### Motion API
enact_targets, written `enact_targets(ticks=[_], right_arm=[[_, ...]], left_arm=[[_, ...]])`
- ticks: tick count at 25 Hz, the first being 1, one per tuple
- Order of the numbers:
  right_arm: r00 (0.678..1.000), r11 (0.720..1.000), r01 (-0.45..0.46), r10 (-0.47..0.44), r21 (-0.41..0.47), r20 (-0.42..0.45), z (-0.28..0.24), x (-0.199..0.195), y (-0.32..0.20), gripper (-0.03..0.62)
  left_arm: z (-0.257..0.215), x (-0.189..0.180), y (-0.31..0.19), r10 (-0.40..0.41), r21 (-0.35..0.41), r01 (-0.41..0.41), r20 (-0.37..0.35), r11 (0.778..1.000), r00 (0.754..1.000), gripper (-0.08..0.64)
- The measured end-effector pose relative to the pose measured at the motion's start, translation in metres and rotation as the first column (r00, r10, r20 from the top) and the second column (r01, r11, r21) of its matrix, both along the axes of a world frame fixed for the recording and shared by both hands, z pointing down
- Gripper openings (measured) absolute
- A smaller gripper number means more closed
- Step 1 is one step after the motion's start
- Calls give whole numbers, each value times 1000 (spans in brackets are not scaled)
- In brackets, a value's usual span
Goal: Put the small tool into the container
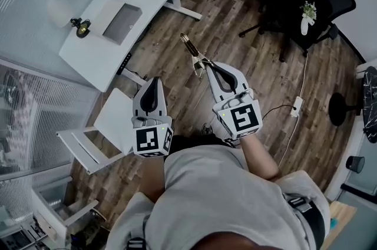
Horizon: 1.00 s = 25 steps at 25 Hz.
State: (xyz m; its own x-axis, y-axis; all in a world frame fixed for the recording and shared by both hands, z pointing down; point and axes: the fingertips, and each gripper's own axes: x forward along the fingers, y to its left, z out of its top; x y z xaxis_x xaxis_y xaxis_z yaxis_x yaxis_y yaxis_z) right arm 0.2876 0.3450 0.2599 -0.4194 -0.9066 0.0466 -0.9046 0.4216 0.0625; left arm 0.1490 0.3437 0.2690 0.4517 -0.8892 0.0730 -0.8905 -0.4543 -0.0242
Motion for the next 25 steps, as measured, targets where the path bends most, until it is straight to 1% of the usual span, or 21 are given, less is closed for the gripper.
enact_targets(ticks=[2, 6, 12, 15, 19, 22, 25], right_arm=[[1000, 1000, 5, -5, -21, 4, 6, 5, -7, 28], [1000, 999, 24, -24, -30, 14, 10, 8, -18, 28], [1000, 998, 9, -9, -68, -4, 26, 5, -47, 28], [1000, 998, 11, -13, -56, -20, 28, 9, -62, 28], [1000, 997, -4, 3, -71, -17, 30, 8, -96, 28], [999, 998, 2, -4, -61, -38, 31, 0, -131, 28], [999, 997, 2, -5, -80, -40, 32, -13, -165, 28]], left_arm=[[5, 2, -4, -9, -19, 9, 1, 1000, 1000, 21], [13, 3, -15, -19, -46, 20, 16, 999, 1000, 23], [28, 8, -48, 8, -75, -8, 2, 997, 1000, 22], [32, 14, -66, 19, -81, -20, -6, 997, 1000, 21], [35, 11, -104, 31, -77, -32, -12, 997, 999, 23], [35, 0, -140, 31, -77, -32, -18, 996, 999, 23], [33, -13, -178, 35, -84, -36, -17, 996, 999, 23]])
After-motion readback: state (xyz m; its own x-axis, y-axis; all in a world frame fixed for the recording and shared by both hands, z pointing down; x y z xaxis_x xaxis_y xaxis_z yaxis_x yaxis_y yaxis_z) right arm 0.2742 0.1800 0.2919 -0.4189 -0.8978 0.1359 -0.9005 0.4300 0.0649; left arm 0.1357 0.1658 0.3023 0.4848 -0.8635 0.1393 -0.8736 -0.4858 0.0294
